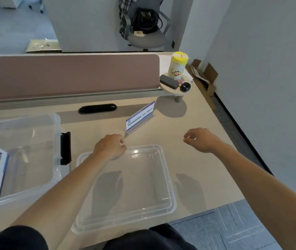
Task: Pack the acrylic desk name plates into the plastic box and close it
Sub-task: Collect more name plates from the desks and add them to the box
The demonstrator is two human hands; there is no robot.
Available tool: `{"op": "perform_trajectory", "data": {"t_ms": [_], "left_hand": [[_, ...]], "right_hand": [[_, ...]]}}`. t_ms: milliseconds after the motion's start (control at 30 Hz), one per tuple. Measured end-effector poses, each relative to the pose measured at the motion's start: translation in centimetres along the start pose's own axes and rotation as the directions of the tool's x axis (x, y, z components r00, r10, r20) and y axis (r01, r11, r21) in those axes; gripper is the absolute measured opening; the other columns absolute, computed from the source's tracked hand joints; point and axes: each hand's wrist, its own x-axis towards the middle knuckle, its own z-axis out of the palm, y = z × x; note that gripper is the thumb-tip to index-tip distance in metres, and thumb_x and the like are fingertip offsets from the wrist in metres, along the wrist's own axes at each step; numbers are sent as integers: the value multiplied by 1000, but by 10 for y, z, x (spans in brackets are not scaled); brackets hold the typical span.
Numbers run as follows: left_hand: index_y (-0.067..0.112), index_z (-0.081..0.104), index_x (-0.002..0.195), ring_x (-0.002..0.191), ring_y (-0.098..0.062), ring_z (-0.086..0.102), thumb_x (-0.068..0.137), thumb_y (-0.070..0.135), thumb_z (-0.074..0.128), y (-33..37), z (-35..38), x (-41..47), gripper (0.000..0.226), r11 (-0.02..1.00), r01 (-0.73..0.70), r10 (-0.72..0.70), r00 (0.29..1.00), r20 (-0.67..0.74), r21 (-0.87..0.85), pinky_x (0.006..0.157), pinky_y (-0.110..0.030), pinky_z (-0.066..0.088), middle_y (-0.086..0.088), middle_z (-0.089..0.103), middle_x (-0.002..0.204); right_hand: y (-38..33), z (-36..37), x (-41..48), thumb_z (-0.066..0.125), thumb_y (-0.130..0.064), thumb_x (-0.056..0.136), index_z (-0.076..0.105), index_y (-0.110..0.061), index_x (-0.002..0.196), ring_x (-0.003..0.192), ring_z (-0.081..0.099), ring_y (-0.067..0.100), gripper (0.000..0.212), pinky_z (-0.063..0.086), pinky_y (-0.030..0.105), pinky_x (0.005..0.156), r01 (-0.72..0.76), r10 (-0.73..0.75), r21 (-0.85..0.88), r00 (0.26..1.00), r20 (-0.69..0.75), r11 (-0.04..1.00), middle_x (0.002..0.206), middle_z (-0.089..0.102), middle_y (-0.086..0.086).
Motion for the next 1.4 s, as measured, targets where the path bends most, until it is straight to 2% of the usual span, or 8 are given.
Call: {"op": "perform_trajectory", "data": {"t_ms": [300, 467, 567, 733, 900, 1067, 1233, 1400], "left_hand": [[32, 58, 122, 106, -23, 58, 88, 37, 50, 19, 1, 47, 35, 965, 259, -260, 966, -6, -43, 87, -35, 49, 4, 63, 120], [25, 54, 126, 104, -22, 61, 88, 51, 55, 38, 21, 70, 46, 856, 397, -405, 913, 49, -330, 89, -34, 49, 2, 65, 112], [23, 56, 122, 97, -25, 68, 76, 69, 51, 45, 35, 86, 65, 676, 461, -495, 862, 109, -575, 94, -43, 52, -4, 65, 116], [22, 56, 89, 82, -26, 55, 96, 49, 49, 55, 43, 126, 28, 191, 480, -646, 718, 259, -856, 84, -42, 53, -6, 57, 98], [14, 60, 103, 58, -13, 38, 89, 52, 60, 63, 63, 154, 41, -119, 394, -640, 672, 374, -911, 50, -24, 33, 3, 44, 73], [17, 61, 123, 57, -12, 38, 87, 51, 57, 74, 78, 167, 50, -154, 322, -677, 655, 337, -934, 53, -25, 34, -1, 45, 74], [18, 61, 119, 63, -12, 42, 92, 53, 53, 72, 71, 162, 44, -122, 347, -713, 621, 326, -930, 54, -24, 35, 3, 45, 75], [14, 61, 118, 95, -18, 53, 91, 56, 49, 67, 56, 140, 52, 2, 304, -719, 662, 210, -953, 86, -34, 43, 7, 55, 89]], "right_hand": [[15, -6, 137, 57, -44, 95, 60, -17, 129, 101, 66, 23, 44, 52, 38, 92, 45, -61, 150, 992, 108, 988, 115, 70, 5], [-3, 7, 211, 50, -43, 100, 60, -12, 120, 80, 71, 20, 38, 57, 36, 77, -5, -81, 418, 979, 187, 908, 108, 72, 8], [-16, 11, 238, 46, -44, 102, 59, -12, 126, 74, 66, 13, 42, 54, 31, 71, -66, -68, 534, 971, 228, 843, 110, 65, 6], [-26, 27, 283, 43, -48, 103, 55, -20, 131, 116, 58, 25, 42, 50, 39, 88, -199, -67, 757, 950, 305, 622, 124, 57, 2], [-33, 51, 314, 41, -57, 100, 57, -22, 123, 117, 52, 18, 46, 44, 41, 104, -317, -65, 833, 920, 386, 454, 128, 58, 2], [-40, 74, 314, 36, -51, 103, 53, -21, 117, 94, 54, 8, 37, 40, 32, 102, -327, -44, 869, 929, 368, 373, 100, 57, -6], [-50, 74, 301, 32, -55, 103, 45, -29, 124, 105, 51, 15, 36, 34, 32, 96, -264, -62, 883, 948, 311, 388, 115, 54, -1], [-65, 58, 274, 48, -50, 99, 44, -27, 136, 97, 57, 6, 44, 43, 35, 85, -190, -101, 946, 970, 223, 262, 116, 58, -2]]}}
